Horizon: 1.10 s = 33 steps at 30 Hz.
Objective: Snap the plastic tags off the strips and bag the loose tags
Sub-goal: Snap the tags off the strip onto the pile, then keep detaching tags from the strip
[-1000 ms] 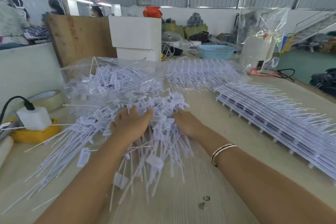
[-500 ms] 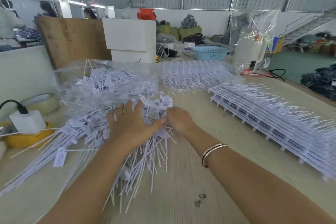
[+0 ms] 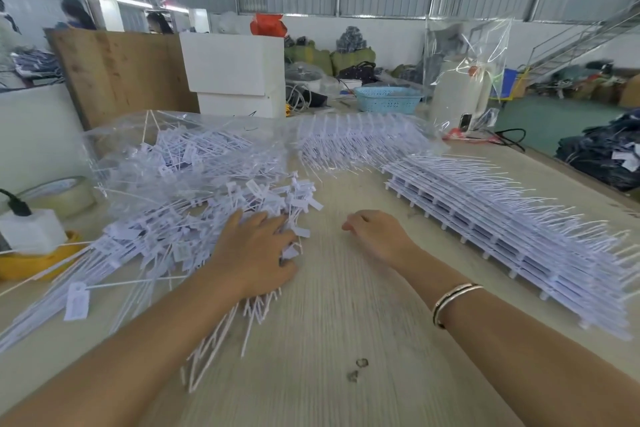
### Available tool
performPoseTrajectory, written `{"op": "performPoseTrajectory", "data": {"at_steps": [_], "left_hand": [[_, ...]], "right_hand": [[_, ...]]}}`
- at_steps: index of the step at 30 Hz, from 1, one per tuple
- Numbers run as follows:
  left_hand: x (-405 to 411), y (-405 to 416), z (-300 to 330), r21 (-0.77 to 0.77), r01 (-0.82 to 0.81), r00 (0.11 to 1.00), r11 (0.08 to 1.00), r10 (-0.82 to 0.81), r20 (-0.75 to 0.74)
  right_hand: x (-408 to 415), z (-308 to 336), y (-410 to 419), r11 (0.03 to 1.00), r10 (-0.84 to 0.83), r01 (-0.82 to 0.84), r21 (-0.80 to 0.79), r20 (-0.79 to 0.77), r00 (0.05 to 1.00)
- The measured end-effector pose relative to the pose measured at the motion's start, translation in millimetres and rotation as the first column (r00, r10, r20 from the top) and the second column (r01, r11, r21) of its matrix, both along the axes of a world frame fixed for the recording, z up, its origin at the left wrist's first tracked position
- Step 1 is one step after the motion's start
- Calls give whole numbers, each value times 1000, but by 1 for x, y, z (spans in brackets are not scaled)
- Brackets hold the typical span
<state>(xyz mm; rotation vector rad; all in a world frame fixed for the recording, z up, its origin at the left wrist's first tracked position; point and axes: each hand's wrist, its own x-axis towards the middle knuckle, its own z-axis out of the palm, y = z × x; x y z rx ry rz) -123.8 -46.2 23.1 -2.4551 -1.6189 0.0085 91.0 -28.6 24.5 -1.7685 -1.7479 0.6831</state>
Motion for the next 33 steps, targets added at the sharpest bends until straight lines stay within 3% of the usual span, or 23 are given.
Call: {"op": "performPoseTrajectory", "data": {"at_steps": [5,11,15,19,24,33], "left_hand": [[-12,-2,2,-13,-6,998,1000,6,-55],[6,-1,20,-143,-61,992,988,44,-120],[39,-2,13,-92,89,996,992,-91,-21],[33,7,-5,-44,-4,1000,999,3,-16],[15,13,-16,47,3,1000,999,-3,2],[0,15,-15,40,-28,1000,999,28,0]], "right_hand": [[14,-2,-8,999,31,-31,9,68,997],[19,-2,-14,997,39,-48,62,149,988],[14,-8,-15,991,25,-48,125,179,984],[19,-12,-20,987,40,-74,139,235,971],[33,-11,-21,992,15,-50,120,281,960],[50,-10,-19,987,-61,4,159,352,934]]}}
